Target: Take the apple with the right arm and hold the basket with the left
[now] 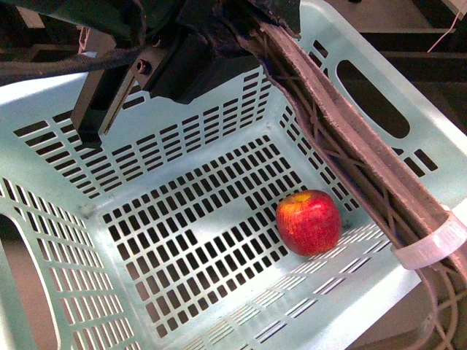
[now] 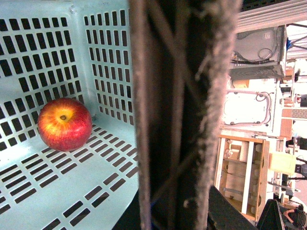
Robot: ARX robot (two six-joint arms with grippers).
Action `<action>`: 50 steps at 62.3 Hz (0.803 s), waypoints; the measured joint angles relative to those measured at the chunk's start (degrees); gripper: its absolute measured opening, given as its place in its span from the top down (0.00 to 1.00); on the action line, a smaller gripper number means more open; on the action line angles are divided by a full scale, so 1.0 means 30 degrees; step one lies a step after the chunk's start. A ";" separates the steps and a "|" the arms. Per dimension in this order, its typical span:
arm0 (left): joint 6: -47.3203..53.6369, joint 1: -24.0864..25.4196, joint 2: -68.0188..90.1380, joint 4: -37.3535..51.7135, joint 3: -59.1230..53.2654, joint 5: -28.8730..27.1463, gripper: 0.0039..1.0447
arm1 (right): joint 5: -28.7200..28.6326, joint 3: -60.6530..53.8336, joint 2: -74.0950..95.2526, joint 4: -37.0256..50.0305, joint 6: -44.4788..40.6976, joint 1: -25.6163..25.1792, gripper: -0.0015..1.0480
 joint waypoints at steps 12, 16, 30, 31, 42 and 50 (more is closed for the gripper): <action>-0.0007 0.0000 -0.0007 0.0000 0.0000 0.0007 0.94 | -0.0007 0.0000 -0.2514 -0.3162 0.0007 0.0000 0.98; 0.0007 0.0000 -0.0007 0.0000 0.0000 -0.0007 0.94 | -0.0015 0.0000 -0.3490 -0.3628 -0.0007 0.0000 0.98; 0.0000 0.0000 0.0000 0.0000 0.0000 -0.0007 0.94 | 0.0000 0.0000 -0.3614 -0.3730 -0.0029 0.0000 0.93; 0.0000 0.0000 0.0000 0.0000 0.0007 -0.0007 0.94 | 0.0000 0.0000 -0.3614 -0.3730 -0.0029 0.0000 0.89; 0.0000 0.0000 0.0000 0.0000 0.0007 0.0000 0.94 | 0.0000 0.0000 -0.3621 -0.3730 -0.0029 0.0000 0.59; 0.0000 0.0000 0.0000 0.0000 0.0007 0.0007 0.94 | 0.0000 0.0000 -0.3621 -0.3730 -0.0029 0.0000 0.39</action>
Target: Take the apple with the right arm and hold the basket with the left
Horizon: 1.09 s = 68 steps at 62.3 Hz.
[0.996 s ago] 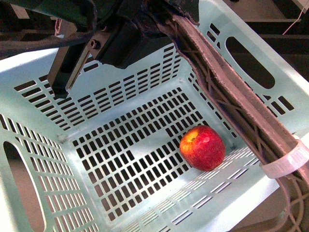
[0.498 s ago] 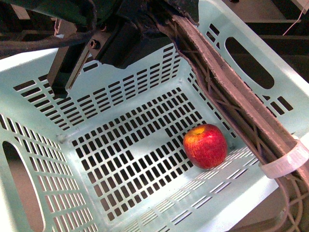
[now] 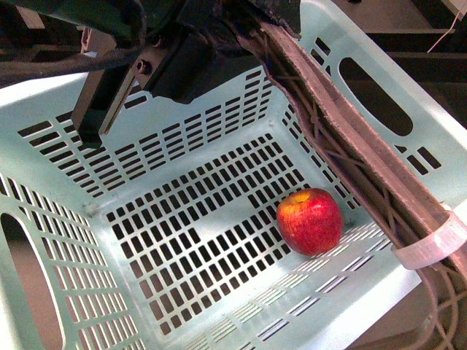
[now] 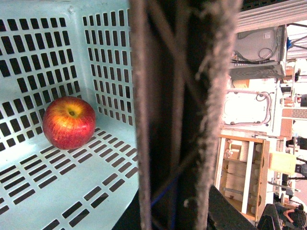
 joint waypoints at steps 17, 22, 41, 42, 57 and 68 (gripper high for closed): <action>-0.3628 -0.0029 0.0896 0.1967 0.0678 -1.1897 0.94 | -0.0029 0.0000 -0.0022 -0.0007 0.0000 -0.0007 0.09; -0.4284 0.0750 0.1093 0.2448 0.1049 -1.1402 0.94 | -0.0036 0.0000 -0.0029 -0.0007 0.0000 -0.0007 0.09; -0.6339 0.4299 0.1093 0.3082 0.0896 -0.9085 0.94 | -0.0029 0.0000 -0.0029 -0.0007 0.0000 -0.0007 0.09; -0.6317 0.4466 0.1093 0.3140 0.0867 -0.9027 0.94 | -0.0029 0.0000 -0.0029 -0.0007 0.0000 -0.0007 0.09; -0.7001 0.7715 0.1734 0.3257 -0.0532 -0.7985 0.94 | -0.0036 0.0000 -0.0029 -0.0007 0.0000 -0.0007 0.09; -0.7854 0.8196 0.2280 0.3271 -0.1712 -0.6958 0.94 | -0.0036 0.0000 -0.0029 -0.0007 0.0000 -0.0007 0.09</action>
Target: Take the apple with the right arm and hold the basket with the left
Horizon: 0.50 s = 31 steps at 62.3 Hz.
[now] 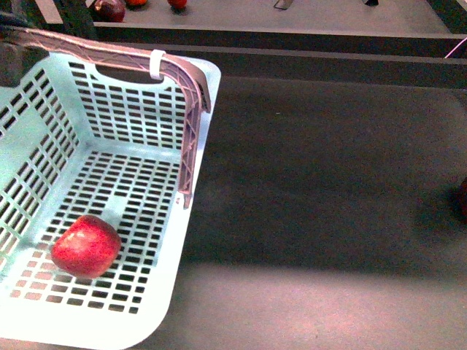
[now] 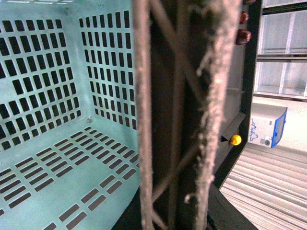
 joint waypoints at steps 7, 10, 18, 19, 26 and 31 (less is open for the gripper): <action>-0.0328 0.0189 0.0066 0.0000 -0.0707 0.0204 0.94 | 0.0000 0.0000 0.0000 0.0000 0.0000 0.0000 0.09; -0.0430 0.0321 0.0066 0.0007 -0.0991 0.0087 0.94 | 0.0000 0.0000 0.0000 0.0000 0.0000 0.0000 0.09; -0.0911 0.0627 0.0058 0.0270 -0.1807 -0.0240 0.94 | 0.0000 0.0000 0.0000 0.0000 0.0000 0.0000 0.09; -0.0976 0.0648 0.0058 0.0270 -0.1865 -0.0248 0.94 | 0.0000 0.0000 0.0000 0.0000 0.0000 0.0000 0.09; -0.1355 0.0663 -0.0051 0.0284 -0.2251 -0.0321 0.94 | 0.0000 0.0000 0.0000 0.0000 0.0000 0.0000 0.09; -0.1537 0.0663 -0.0160 0.0073 -0.2317 -0.0393 0.94 | 0.0000 0.0000 0.0000 0.0000 0.0000 0.0000 0.09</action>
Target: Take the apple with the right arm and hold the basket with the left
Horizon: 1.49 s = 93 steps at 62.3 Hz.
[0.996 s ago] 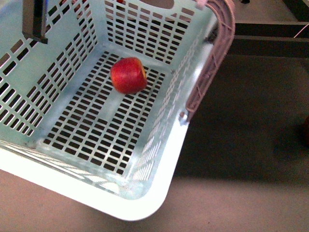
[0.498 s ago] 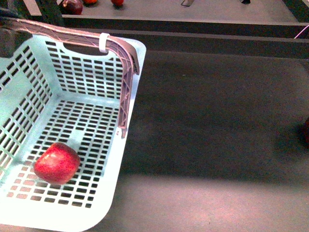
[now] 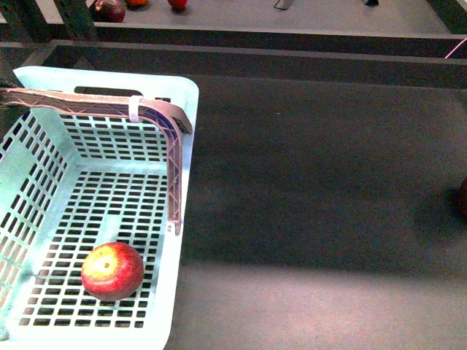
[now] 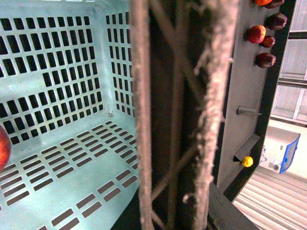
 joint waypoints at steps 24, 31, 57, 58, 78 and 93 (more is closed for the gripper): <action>-0.0335 -0.0415 -0.1311 -0.1173 -0.0335 -0.0590 0.43 | 0.0000 0.0000 0.0000 0.0000 0.0000 0.0000 0.09; -0.0670 -0.0940 -0.2506 -0.1763 -0.0634 -0.1304 0.26 | 0.0000 0.0000 0.0000 0.0000 0.0000 0.0000 0.09; -0.3628 -0.3053 -0.8990 -0.5450 -0.1953 -0.5093 0.06 | 0.0000 0.0000 0.0000 0.0000 0.0000 0.0000 0.09; -0.3650 -0.3053 -0.8990 -0.5450 -0.1960 -0.5093 0.06 | 0.0000 0.0000 0.0000 0.0000 0.0000 0.0000 0.09; 2.4516 -0.0699 -1.1664 1.0229 -0.8852 -0.1115 0.59 | 0.0000 0.0000 -0.0015 0.0000 0.0000 0.0000 0.09; 2.9776 0.1013 -1.5438 0.8145 -1.0819 0.0539 0.97 | 0.0000 0.0000 -0.0015 0.0000 0.0000 0.0000 0.09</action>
